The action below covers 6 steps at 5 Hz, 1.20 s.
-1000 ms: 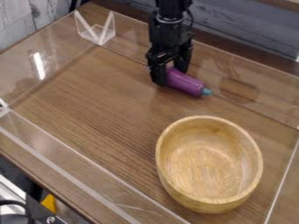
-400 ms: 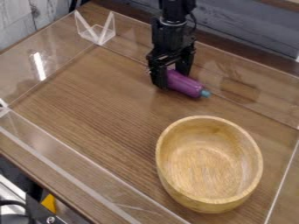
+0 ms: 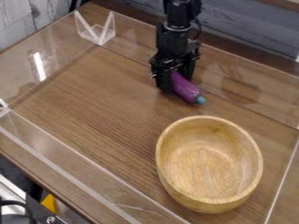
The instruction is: Put the purple eggplant in the brown bowl
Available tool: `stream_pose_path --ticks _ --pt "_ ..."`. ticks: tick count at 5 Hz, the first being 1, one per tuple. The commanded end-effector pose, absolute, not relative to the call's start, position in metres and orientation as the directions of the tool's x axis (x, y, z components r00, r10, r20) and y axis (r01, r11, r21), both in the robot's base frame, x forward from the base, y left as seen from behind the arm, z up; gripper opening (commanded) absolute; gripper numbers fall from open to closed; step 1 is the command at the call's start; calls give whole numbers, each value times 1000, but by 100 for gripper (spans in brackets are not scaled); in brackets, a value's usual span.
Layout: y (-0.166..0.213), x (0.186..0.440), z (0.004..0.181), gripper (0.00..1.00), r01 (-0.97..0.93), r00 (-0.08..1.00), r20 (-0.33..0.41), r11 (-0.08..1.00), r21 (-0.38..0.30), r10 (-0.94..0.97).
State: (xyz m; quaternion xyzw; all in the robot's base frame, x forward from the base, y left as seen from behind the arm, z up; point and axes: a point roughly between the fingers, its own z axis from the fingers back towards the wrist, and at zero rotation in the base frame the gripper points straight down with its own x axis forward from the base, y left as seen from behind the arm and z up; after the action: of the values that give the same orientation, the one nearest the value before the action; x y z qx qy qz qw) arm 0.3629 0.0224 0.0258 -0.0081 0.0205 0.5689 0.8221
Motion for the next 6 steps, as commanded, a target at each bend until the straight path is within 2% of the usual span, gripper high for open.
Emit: stream_pose_path --ticks 1,4,6 --pt "18 363 48 0 -935 354 -14 353 -35 935" --pt "-13 367 79 0 -914 405 -7 404 -25 914" --pt "-34 357 99 0 -866 499 -4 499 -17 866"
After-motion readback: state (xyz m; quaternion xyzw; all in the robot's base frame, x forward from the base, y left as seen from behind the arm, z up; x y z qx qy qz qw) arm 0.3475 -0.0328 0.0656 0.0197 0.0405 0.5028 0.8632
